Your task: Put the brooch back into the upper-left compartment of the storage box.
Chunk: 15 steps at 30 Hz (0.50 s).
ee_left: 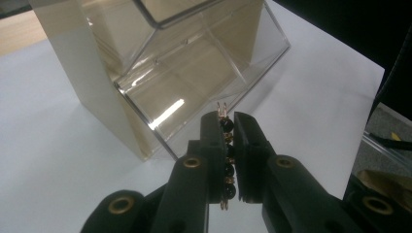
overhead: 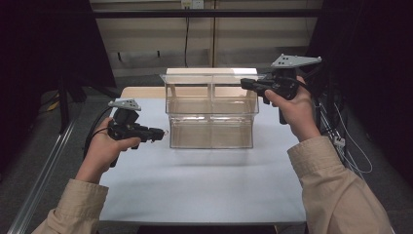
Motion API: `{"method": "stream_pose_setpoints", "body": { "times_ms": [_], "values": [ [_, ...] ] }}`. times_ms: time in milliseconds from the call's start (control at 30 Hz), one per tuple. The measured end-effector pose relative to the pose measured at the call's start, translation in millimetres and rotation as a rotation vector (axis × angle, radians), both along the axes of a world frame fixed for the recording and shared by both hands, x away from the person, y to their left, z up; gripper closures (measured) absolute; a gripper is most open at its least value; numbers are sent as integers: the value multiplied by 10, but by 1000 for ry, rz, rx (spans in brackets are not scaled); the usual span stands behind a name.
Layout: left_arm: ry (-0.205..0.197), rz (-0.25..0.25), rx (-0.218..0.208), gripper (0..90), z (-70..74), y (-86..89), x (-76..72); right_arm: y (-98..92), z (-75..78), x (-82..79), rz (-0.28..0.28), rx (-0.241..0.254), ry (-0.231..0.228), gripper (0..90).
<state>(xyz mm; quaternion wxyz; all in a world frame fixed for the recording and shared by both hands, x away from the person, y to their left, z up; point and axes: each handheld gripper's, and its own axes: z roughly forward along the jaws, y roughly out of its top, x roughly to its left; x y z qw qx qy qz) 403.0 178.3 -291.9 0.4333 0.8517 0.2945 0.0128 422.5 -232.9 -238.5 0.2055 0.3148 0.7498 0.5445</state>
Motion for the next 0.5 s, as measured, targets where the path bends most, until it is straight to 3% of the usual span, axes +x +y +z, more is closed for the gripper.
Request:
{"method": "stream_pose_setpoints", "body": {
  "times_ms": [500],
  "values": [
    [5,23,-1,838,127,-70,38,24,-3,6,3,-2,3,900]
  ]
}}
